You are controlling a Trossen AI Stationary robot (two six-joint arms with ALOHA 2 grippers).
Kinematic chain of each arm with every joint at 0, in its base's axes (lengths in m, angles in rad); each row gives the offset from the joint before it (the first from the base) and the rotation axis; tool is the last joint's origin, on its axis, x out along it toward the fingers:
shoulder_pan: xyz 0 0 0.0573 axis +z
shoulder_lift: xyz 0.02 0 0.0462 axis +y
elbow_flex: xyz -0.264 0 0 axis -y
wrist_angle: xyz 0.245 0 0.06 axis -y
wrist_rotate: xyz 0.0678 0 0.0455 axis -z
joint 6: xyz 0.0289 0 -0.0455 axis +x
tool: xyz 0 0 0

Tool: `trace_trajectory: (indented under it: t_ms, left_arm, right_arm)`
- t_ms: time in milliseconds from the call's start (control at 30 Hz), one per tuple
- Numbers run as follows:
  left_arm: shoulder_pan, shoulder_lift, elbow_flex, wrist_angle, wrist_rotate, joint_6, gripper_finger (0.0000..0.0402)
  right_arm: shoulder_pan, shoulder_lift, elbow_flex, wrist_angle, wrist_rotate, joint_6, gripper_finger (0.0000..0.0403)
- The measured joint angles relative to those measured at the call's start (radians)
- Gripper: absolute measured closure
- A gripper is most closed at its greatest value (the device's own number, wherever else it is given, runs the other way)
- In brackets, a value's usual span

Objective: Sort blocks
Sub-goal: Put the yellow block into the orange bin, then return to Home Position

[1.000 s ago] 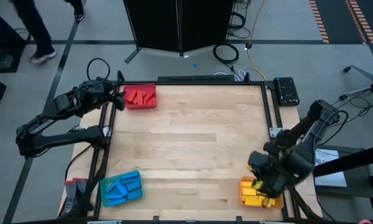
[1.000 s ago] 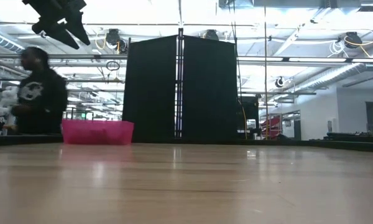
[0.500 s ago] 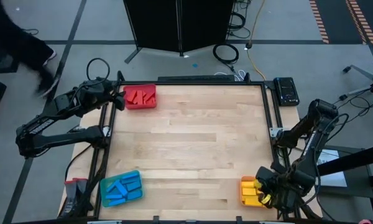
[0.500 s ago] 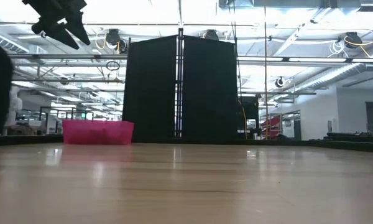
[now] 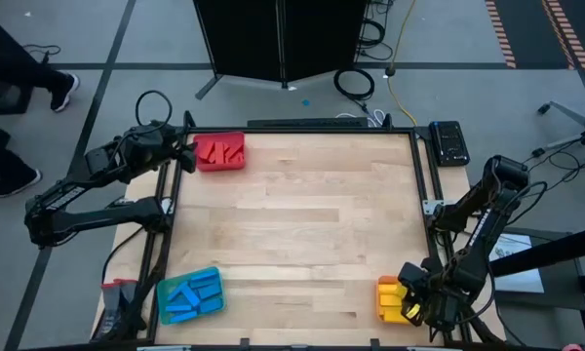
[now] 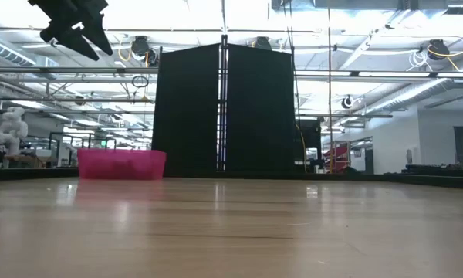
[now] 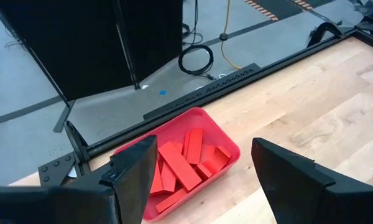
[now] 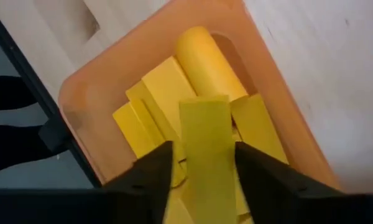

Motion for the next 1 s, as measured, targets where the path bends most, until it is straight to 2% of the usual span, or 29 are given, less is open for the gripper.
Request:
trace_trajectory:
  t_ms: [100, 167, 300, 367, 433, 567, 667, 733, 800, 867, 933, 1000]
  left_arm:
    - [0.000, 0.000, 0.000, 0.001, 0.000, 0.000, 0.0134]
    - [0.000, 0.000, 0.000, 0.009, 0.000, 0.004, 0.0134]
    - [0.000, 0.000, 0.000, 0.036, 0.004, 0.018, 0.0134]
    - [0.000, -0.003, 0.005, 0.055, 0.059, 0.019, 0.0134]
    - [0.000, -0.009, 0.019, 0.100, 0.125, 0.019, 0.0134]
    - [0.000, -0.033, 0.080, 0.211, 0.240, 0.036, 0.0134]
    - [0.000, -0.056, 0.148, 0.248, 0.277, 0.122, 0.0134]
    - [0.000, -0.074, 0.197, 0.273, 0.277, 0.166, 0.0134]
    - [0.000, -0.096, 0.242, 0.271, 0.262, 0.186, 0.0134]
    - [0.000, -0.125, 0.278, 0.270, 0.230, 0.184, 0.0134]
    - [0.000, -0.158, 0.310, 0.229, 0.212, 0.183, 0.0134]
    - [0.000, -0.198, 0.333, 0.162, 0.210, 0.184, 0.0134]
  right_arm:
    - [0.000, 0.000, 0.001, -0.008, 0.000, 0.024, 0.0191]
    - [0.000, 0.000, 0.006, -0.011, 0.000, 0.027, 0.0164]
    - [-0.003, -0.001, 0.033, -0.025, 0.004, 0.053, 0.0143]
    - [-0.012, -0.017, 0.062, -0.037, 0.024, 0.082, 0.0141]
    - [-0.030, -0.057, 0.114, -0.075, 0.113, 0.106, 0.0142]
    - [-0.061, -0.169, 0.284, -0.238, 0.473, 0.014, 0.0149]
    - [-0.074, -0.248, 0.452, -0.333, 0.783, -0.189, 0.0157]
    - [-0.074, -0.292, 0.570, -0.326, 0.966, -0.422, 0.0162]
    - [-0.073, -0.323, 0.681, -0.261, 1.065, -0.735, 0.0165]
    - [-0.073, -0.339, 0.776, -0.160, 1.081, -1.074, 0.0167]
    - [-0.073, -0.349, 0.861, -0.112, 1.028, -1.398, 0.0167]
    - [-0.073, -0.360, 0.922, -0.115, 0.918, -1.558, 0.0167]
